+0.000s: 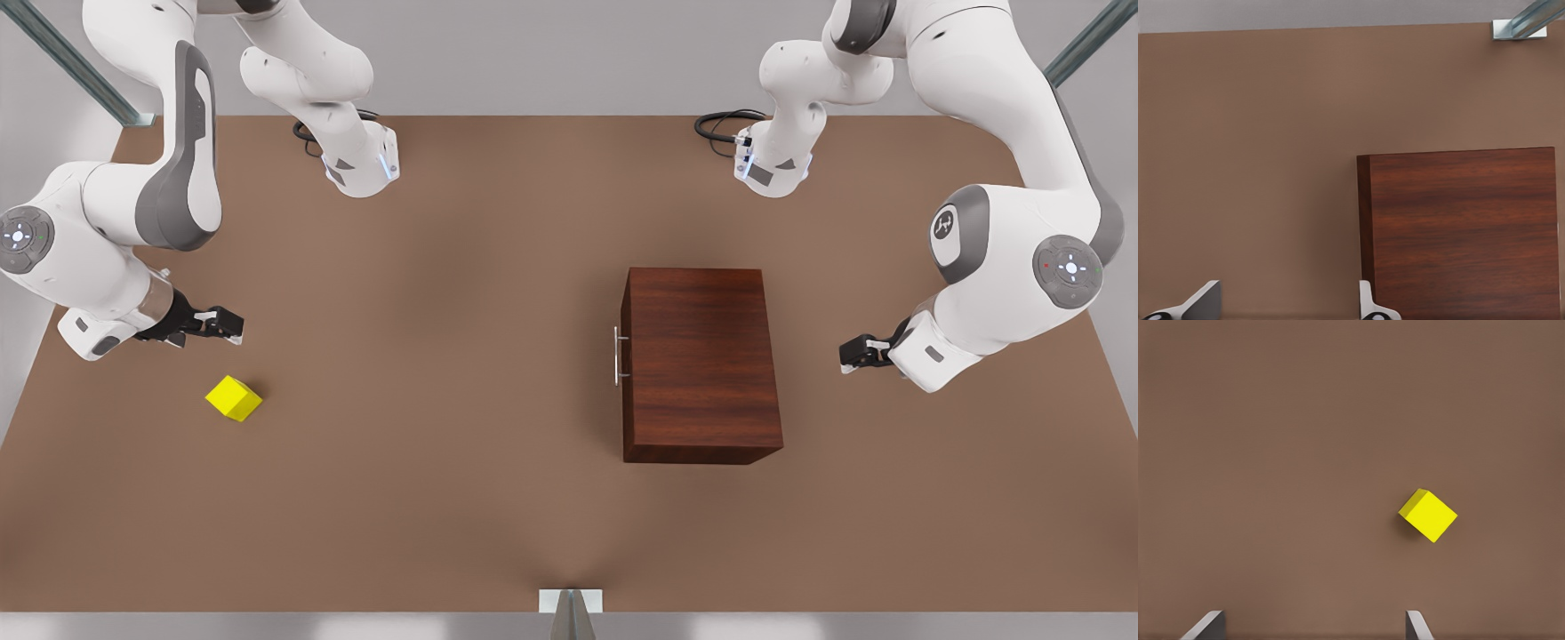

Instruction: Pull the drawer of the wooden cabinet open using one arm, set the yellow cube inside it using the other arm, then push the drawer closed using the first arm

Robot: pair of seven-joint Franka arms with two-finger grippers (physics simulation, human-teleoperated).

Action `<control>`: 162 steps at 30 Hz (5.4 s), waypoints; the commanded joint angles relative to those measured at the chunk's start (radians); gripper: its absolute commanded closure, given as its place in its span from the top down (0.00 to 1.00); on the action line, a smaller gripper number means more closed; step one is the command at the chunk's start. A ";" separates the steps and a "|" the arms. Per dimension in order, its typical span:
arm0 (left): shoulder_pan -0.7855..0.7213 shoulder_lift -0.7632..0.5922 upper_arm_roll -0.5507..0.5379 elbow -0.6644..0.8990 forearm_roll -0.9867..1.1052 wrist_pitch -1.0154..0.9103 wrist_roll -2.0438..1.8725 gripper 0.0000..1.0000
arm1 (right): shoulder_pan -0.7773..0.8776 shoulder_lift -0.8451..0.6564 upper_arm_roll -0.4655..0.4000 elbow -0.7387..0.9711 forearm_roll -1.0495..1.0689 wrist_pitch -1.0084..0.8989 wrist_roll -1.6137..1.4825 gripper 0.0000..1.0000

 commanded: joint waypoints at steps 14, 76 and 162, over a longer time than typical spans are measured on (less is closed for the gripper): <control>-0.429 0.127 -0.021 0.164 0.127 -0.091 -0.410 1.00 | 0.011 -0.001 0.000 0.002 0.001 0.000 0.003 1.00; -0.719 0.631 -0.020 0.359 0.444 0.047 -0.982 1.00 | 0.027 0.028 0.000 0.003 -0.001 0.000 0.006 1.00; 0.195 -0.107 -0.051 -0.118 0.005 -0.192 0.023 1.00 | -0.247 0.468 -0.019 -0.059 0.071 0.538 0.459 1.00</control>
